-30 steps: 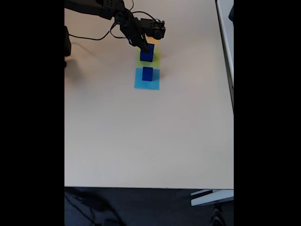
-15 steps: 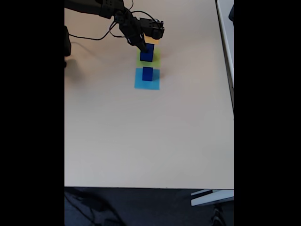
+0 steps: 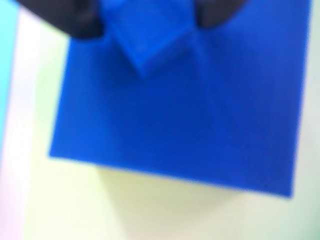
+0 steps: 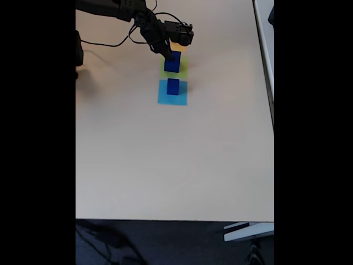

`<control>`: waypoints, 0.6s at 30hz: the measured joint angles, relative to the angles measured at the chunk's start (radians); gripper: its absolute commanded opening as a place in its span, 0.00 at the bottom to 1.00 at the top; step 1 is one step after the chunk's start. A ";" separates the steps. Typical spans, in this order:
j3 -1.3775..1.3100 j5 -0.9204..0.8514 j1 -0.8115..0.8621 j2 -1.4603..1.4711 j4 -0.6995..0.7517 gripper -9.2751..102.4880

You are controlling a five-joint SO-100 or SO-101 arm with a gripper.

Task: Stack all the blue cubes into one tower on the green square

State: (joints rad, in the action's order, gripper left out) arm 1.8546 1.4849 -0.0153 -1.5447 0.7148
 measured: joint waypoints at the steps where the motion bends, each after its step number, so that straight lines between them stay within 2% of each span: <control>1: -0.005 0.000 0.000 0.000 0.002 0.15; 18: -0.028 -0.012 0.002 0.000 0.006 0.15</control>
State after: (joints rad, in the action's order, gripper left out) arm 1.8270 1.4726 -0.0138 -1.5447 0.7210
